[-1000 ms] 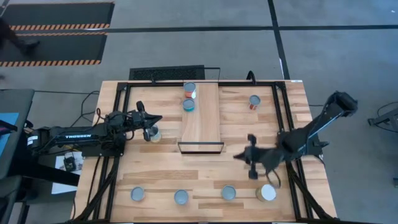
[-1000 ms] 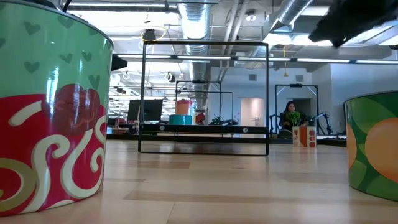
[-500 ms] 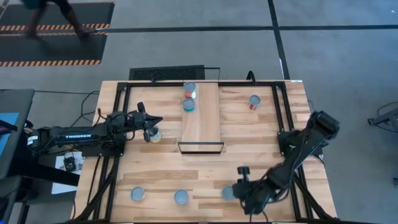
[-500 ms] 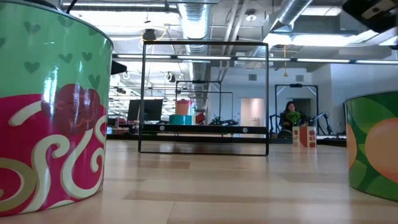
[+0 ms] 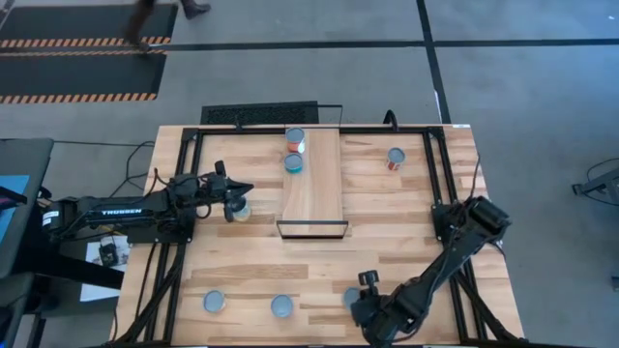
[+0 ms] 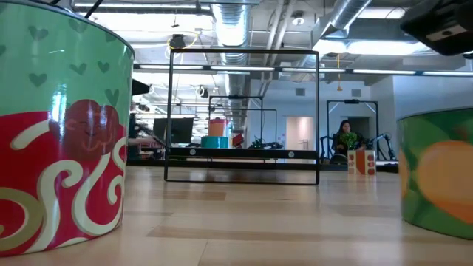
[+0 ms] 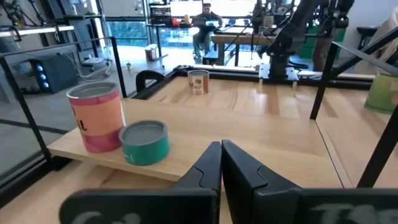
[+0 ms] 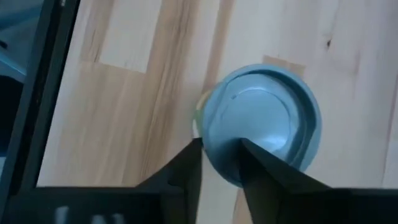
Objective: Pick and place cans onto a shelf
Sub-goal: Put the medium canned peaches on the shelf
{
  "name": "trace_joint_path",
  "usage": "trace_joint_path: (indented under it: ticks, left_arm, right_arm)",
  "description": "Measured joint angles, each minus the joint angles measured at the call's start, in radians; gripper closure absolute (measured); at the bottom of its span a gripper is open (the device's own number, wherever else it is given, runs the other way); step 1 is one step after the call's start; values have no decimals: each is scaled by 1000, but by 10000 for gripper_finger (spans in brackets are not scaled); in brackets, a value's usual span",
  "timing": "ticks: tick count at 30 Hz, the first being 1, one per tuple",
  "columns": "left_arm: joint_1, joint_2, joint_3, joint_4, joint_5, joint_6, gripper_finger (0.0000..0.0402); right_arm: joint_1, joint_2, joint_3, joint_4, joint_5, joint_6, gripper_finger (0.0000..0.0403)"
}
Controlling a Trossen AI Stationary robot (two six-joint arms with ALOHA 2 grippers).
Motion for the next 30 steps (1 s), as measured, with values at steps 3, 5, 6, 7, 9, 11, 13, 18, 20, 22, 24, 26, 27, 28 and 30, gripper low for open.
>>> trace_joint_path:
  ticks: [3,5,6,7,9,11,13,18,20,22,24,26,27,28,30]
  left_arm:
    - [0,0,0,1,0,0,400]
    - [0,0,0,4,0,0,400]
    - [0,0,0,5,0,0,400]
    - [0,0,0,5,0,0,400]
    - [0,0,0,5,0,0,400]
    - [0,0,0,5,0,0,400]
    - [0,0,0,3,0,-1,400]
    - [0,0,0,4,0,-1,400]
    - [0,0,0,3,0,-1,400]
    - [0,0,0,4,1,-4,400]
    - [0,0,0,4,0,-10,400]
    - [0,0,0,5,0,-14,400]
    - [0,0,0,5,1,-14,400]
    - [0,0,0,5,0,-14,400]
    - [0,0,0,6,0,-13,400]
  right_arm:
    - [-17,1,0,9,1,-11,338]
    - [-28,-7,-1,4,0,-15,377]
    - [-32,-16,-3,-2,-4,-22,387]
    - [-38,-25,-5,-9,-7,-23,391]
    - [-51,-54,-7,-27,-18,-16,386]
    - [-59,-100,-5,-70,-20,15,385]
    - [-63,-146,-4,-165,-20,58,393]
    - [-102,-278,-80,-331,-1,109,397]
    - [-142,-347,-146,-317,8,84,399]
    - [-195,-418,-218,-318,17,43,399]
    - [-262,-491,-283,-310,18,-14,399]
    - [-341,-565,-338,-293,21,-88,400]
    - [-387,-600,-358,-283,20,-135,400]
    - [-436,-631,-373,-269,19,-186,400]
    - [-535,-684,-386,-229,8,-299,400]
